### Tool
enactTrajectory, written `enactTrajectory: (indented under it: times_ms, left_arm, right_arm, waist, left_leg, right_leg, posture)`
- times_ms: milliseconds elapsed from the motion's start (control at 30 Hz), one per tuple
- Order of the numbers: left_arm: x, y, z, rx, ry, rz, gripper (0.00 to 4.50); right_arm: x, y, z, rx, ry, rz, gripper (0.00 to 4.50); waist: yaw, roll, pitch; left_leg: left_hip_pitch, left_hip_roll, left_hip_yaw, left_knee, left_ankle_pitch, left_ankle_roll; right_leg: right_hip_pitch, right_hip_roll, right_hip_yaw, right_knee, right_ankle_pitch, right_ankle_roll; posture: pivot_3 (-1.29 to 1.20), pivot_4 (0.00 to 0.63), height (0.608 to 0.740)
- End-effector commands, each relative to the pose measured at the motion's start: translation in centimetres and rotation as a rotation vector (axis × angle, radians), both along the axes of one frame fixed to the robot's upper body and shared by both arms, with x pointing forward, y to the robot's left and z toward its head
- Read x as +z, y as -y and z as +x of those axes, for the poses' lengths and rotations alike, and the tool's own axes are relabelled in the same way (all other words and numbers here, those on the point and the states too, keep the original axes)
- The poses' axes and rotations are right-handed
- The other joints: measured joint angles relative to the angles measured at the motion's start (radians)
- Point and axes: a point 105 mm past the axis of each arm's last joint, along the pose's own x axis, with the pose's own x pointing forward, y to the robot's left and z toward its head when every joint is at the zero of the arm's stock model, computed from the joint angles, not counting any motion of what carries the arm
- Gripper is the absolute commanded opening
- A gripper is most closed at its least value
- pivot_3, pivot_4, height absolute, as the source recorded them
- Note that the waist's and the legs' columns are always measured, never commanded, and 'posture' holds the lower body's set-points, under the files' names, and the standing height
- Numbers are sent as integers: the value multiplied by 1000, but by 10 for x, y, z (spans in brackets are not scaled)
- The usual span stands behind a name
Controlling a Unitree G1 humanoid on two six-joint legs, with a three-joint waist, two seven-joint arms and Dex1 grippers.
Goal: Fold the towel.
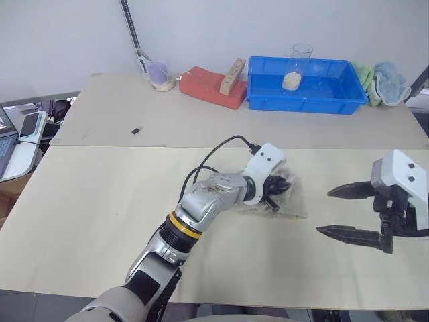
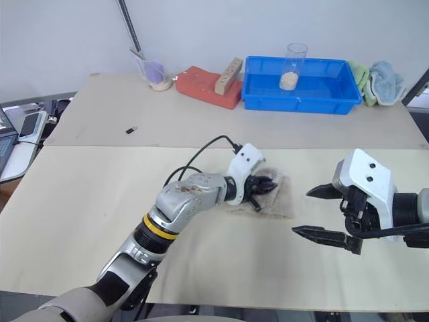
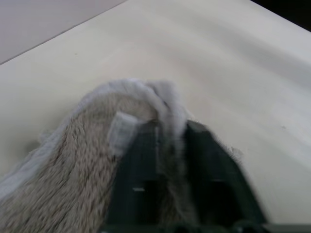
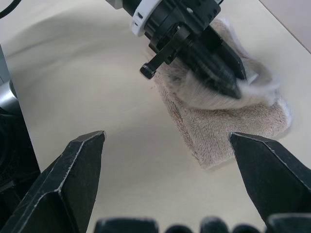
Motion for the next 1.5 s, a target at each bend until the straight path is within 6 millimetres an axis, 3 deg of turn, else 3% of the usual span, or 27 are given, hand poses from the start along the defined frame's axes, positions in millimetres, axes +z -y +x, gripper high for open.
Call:
enactTrajectory:
  times_ms: [33,133,167,267,400,600,733,833,900,1033,1133,1333,1500]
  left_arm:
    - [27,8,-11,-79,65,-86,2857]
    - [41,12,-18,-127,68,-141,4313]
    - [44,12,-19,-138,66,-149,4448]
    - [53,6,-15,-139,69,-175,4448]
    - [73,-17,-9,-162,110,-222,4448]
    - [96,-82,-5,-238,264,-213,4448]
    - [80,-133,-23,-404,390,-40,4448]
    - [66,-156,-33,-467,393,69,4448]
    - [67,-168,-40,-471,397,79,4448]
    - [74,-180,-52,-479,347,62,4448]
    - [78,-189,-58,-479,339,70,4448]
    - [84,-196,-59,-449,374,64,4448]
    - [85,-197,-61,-448,404,59,4500]
  right_arm:
    - [7,1,2,-4,50,-3,4500]
    - [7,2,4,-12,58,-4,4500]
    - [7,2,6,-14,63,-4,4500]
    - [9,2,10,-20,84,2,4500]
    - [11,2,18,-42,122,20,4500]
    - [6,3,42,-173,216,66,4500]
    - [-6,-11,62,-267,262,147,4500]
    - [-16,-16,77,-345,285,184,4500]
    - [-29,-20,89,-393,286,191,4500]
    - [-50,-22,100,-445,268,177,4500]
    - [-69,-6,111,-528,261,128,4500]
    - [-86,2,122,-567,196,170,4500]
    - [-89,-13,120,-549,63,318,2973]
  waist:
    - [0,0,0]
    - [1,0,0]
    - [1,0,0]
    - [-2,0,0]
    - [-11,0,0]
    - [-22,2,-1]
    - [-27,4,-2]
    - [-29,8,-5]
    - [-25,8,-5]
    - [-20,8,-4]
    - [-26,9,-5]
    - [-35,9,-5]
    - [-49,9,-5]
  left_leg:
    - [0,0,0,0,0,0]
    - [0,0,0,0,0,0]
    - [0,0,0,0,0,0]
    - [0,0,0,0,0,0]
    - [0,1,0,0,0,0]
    - [2,2,0,0,0,0]
    - [2,1,-1,-1,1,-1]
    - [4,2,-1,-2,1,-1]
    - [3,2,-2,-2,1,-1]
    - [2,2,-4,-1,1,-1]
    - [2,1,-4,-1,1,-1]
    - [5,2,-4,-2,1,-1]
    - [5,2,-4,-2,1,-1]
  right_leg:
    - [0,0,0,0,0,0]
    - [0,0,0,0,0,0]
    - [0,0,0,0,0,0]
    - [0,0,0,0,0,0]
    - [0,1,0,1,0,0]
    - [-1,1,0,1,0,0]
    - [-1,0,0,1,0,0]
    - [-1,1,0,1,0,0]
    - [-2,0,0,1,0,0]
    - [-2,0,-1,1,0,0]
    - [-2,0,-1,2,0,0]
    - [-2,2,-1,3,0,0]
    - [-3,2,0,6,0,0]
  posture:
    - [0,150,740]
    - [0,150,740]
    - [0,150,740]
    - [0,150,740]
    - [0,150,740]
    - [0,150,740]
    - [0,150,740]
    - [0,150,740]
    - [0,150,740]
    - [0,150,740]
    - [0,150,740]
    - [0,150,740]
    - [0,150,740]
